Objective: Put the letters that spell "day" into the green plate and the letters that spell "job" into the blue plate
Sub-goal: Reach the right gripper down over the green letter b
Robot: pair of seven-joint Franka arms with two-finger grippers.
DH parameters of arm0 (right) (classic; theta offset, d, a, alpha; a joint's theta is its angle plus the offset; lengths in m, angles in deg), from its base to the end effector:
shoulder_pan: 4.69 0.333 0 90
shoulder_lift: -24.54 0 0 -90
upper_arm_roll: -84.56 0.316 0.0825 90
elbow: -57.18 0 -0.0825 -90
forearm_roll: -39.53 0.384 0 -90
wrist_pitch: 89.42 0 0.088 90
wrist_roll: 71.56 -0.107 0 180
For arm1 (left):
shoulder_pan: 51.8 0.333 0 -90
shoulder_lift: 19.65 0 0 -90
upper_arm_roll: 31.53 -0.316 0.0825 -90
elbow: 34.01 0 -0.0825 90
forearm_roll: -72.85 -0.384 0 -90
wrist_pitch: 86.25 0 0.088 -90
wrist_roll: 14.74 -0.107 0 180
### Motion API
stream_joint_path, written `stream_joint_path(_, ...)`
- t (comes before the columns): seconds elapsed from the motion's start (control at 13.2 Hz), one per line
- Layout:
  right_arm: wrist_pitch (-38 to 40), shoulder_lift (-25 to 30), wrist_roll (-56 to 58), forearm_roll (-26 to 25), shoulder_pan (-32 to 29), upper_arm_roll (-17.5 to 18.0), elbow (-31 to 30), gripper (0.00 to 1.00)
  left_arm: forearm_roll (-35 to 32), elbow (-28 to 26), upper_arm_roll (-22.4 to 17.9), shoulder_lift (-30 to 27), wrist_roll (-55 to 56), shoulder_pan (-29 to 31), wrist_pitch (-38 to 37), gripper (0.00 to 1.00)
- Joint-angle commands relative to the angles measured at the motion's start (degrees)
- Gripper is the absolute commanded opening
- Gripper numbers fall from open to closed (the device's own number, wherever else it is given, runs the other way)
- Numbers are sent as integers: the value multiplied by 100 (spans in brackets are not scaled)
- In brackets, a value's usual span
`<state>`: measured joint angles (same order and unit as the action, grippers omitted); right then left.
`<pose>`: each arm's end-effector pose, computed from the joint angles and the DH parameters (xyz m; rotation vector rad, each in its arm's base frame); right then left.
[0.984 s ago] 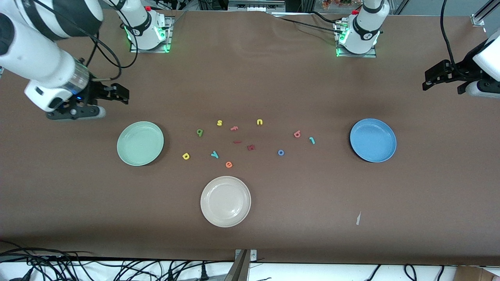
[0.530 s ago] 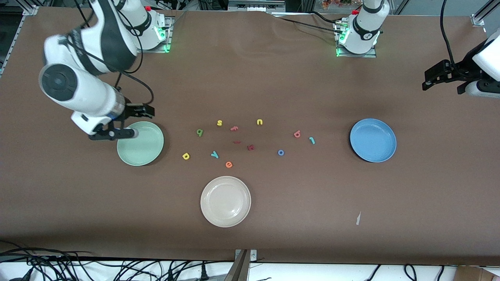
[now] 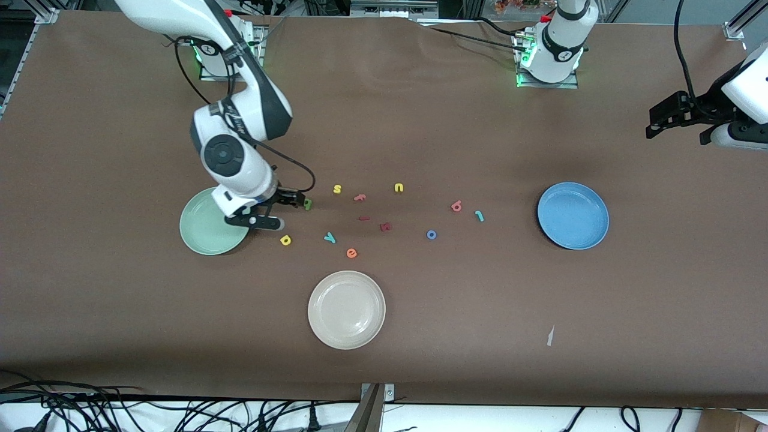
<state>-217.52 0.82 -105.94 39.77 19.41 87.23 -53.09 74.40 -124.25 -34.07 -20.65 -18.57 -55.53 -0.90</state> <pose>0.5476 0.2751 0.2666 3.0973 -0.2149 -0.1544 0.5402 -0.0141 0.6253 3.1074 -0.1383 -0.1046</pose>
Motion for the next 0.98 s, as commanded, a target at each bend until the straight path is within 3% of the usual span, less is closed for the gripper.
stream_joint_path(0.0, -276, -123, -865, -112, 410, -65, -100, 100, 90, 165, 26, 30, -30, -13, -133, 100)
stream_joint_path(0.15, -443, -308, -1437, -436, 508, -65, -100, 100, 109, 253, 61, 30, -47, -13, -133, 100)
stream_joint_path(0.3, -706, -405, -1781, -446, 604, -65, -205, 99, 100, 262, 78, 30, -38, -13, -150, 100)
stream_joint_path(0.53, -1619, -458, -1826, -455, 605, -74, -749, 81, 109, 262, 114, 21, -47, -22, -150, 100)
stream_joint_path(0.68, -1692, -458, -1818, -455, 596, -100, -812, 61, 109, 253, 114, 12, -56, -13, -150, 100)
stream_joint_path(0.91, -1727, -528, -1818, -447, 596, -109, -803, 40, 109, -97, 140, 12, -74, -13, -116, 100)
